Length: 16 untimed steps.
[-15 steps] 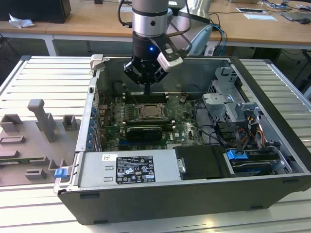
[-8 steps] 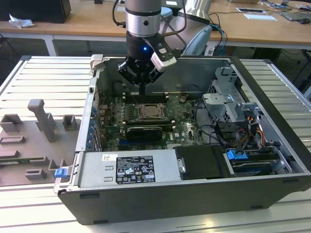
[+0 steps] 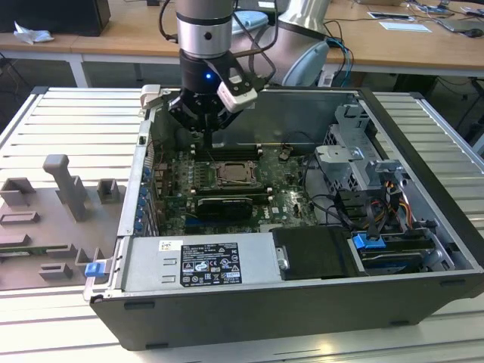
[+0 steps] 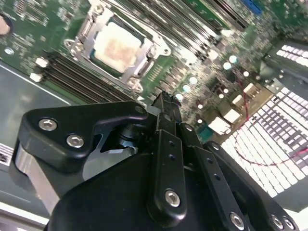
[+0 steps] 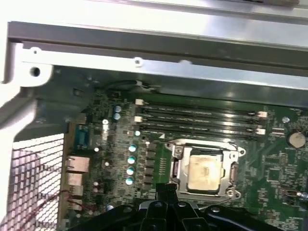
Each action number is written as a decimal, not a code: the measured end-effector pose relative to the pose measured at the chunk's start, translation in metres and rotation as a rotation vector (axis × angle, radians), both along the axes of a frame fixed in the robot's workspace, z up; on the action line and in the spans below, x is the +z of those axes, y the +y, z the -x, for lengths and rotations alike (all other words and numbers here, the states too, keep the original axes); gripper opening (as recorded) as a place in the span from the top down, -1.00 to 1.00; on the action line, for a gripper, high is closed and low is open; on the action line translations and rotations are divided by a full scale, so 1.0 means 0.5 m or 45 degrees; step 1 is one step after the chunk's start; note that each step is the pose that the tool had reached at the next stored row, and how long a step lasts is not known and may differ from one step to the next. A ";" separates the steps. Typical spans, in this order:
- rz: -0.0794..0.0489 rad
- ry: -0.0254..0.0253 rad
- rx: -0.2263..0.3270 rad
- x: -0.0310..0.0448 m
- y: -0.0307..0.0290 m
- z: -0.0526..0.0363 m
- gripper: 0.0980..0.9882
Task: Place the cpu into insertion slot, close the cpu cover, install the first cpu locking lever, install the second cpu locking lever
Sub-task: 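Install the first cpu locking lever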
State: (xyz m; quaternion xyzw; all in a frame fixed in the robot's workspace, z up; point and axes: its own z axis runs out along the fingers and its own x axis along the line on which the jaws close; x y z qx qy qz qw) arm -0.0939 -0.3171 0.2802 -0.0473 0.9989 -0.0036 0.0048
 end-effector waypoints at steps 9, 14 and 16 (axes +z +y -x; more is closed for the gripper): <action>0.000 -0.0001 0.001 -0.018 0.008 0.043 0.98; 0.000 0.0001 0.002 -0.026 0.024 0.043 0.98; 0.000 0.0000 0.001 -0.029 0.029 0.043 0.98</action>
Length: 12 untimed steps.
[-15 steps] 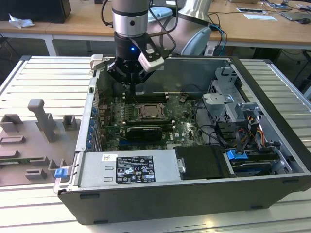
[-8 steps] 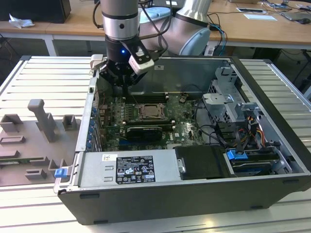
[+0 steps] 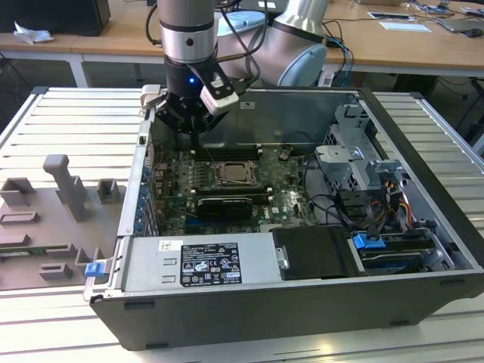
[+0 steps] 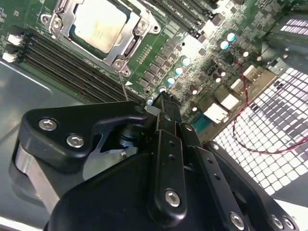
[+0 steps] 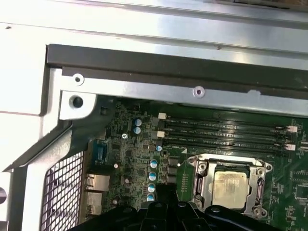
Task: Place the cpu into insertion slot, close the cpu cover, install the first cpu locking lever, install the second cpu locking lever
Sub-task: 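Install the first cpu locking lever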
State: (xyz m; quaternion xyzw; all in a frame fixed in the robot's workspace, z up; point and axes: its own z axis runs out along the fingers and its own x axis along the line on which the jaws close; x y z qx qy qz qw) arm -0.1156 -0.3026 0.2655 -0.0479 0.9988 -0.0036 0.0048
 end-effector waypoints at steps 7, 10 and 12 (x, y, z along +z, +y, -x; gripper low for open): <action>0.000 0.0001 0.000 -0.007 0.017 0.001 0.98; 0.000 -0.0001 0.000 -0.012 0.026 0.001 0.98; 0.000 0.0002 0.000 -0.013 0.031 0.001 0.98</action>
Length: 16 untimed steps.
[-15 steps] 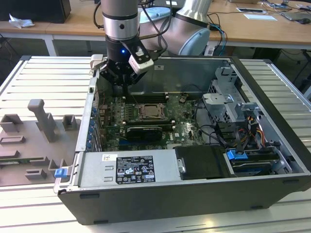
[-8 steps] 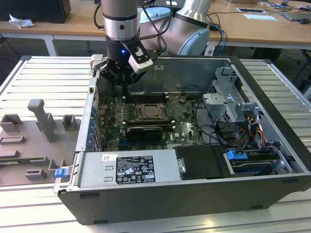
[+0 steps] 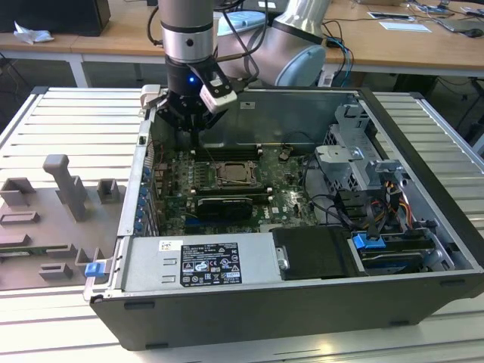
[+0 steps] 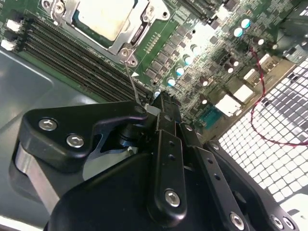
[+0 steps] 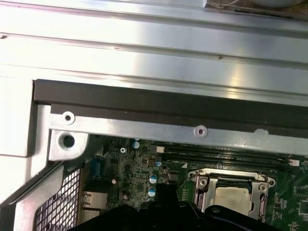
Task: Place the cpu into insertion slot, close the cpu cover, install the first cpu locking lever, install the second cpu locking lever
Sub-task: 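Install the first cpu locking lever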
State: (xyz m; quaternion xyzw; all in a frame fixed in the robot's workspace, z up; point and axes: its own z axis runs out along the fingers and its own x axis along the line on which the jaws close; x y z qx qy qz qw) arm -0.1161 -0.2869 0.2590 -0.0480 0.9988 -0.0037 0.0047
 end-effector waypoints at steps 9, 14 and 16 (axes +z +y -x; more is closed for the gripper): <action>0.000 -0.0002 -0.001 -0.001 0.002 -0.015 0.98; 0.000 -0.0001 -0.002 -0.001 0.002 -0.047 0.98; 0.000 -0.0002 -0.002 -0.002 0.002 -0.059 0.98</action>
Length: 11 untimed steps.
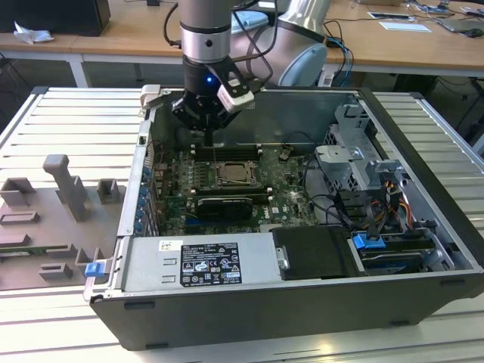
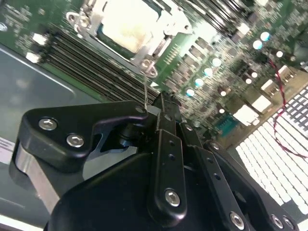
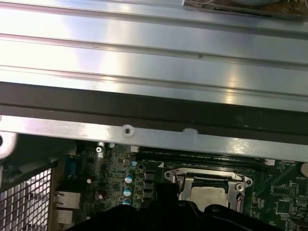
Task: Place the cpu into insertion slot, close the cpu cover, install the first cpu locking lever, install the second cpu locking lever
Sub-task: 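Install the first cpu locking lever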
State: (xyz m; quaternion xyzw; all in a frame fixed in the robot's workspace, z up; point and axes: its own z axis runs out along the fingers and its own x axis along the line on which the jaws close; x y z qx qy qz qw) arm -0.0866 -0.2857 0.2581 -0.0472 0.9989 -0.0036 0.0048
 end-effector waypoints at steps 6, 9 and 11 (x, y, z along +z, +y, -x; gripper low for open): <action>0.000 0.0001 0.000 -0.002 0.000 -0.034 0.98; 0.000 0.0000 0.000 -0.004 0.000 -0.049 0.98; 0.000 -0.0001 0.000 -0.005 0.000 -0.062 0.98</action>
